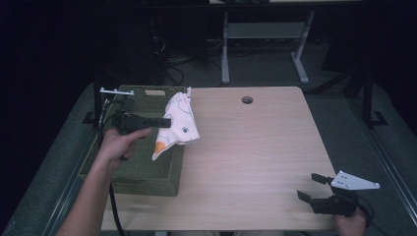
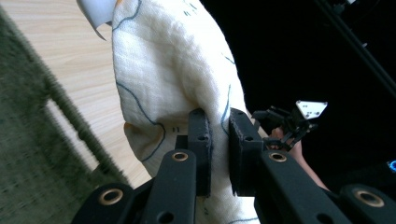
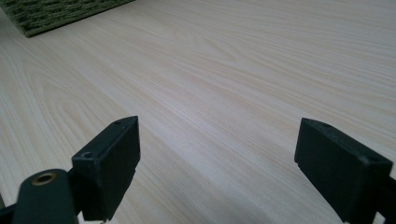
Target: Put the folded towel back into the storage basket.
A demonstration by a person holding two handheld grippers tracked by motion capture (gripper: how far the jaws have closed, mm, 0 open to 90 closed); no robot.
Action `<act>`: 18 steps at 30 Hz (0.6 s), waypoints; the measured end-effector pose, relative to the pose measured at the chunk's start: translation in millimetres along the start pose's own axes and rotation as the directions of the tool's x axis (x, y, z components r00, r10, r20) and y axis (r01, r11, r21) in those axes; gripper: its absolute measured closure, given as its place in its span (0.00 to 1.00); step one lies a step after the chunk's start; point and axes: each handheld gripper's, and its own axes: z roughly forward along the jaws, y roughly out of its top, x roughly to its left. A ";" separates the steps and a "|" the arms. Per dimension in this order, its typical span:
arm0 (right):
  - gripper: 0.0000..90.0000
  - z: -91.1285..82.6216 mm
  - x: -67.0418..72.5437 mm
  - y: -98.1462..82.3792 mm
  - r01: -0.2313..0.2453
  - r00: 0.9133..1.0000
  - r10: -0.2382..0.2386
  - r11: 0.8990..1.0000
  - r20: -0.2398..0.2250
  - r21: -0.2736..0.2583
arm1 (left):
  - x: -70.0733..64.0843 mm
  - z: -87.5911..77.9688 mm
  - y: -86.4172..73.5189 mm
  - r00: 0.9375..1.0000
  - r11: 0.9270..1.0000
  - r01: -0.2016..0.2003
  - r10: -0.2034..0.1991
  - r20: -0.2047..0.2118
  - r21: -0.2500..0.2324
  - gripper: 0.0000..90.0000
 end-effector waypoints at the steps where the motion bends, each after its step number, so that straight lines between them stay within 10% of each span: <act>1: 0.15 0.0 0.0 0.0 0.000 1.000 0.000 1.000 0.000 0.000 | 0.2 -3.0 -0.2 1.000 1.000 -0.004 0.004 -0.007 0.006 0.91; 18: 0.15 4.6 -2.7 0.0 -0.026 0.999 0.026 1.000 0.024 0.002 | 21.7 -39.1 -5.5 0.998 0.999 0.000 0.002 -0.063 0.034 0.91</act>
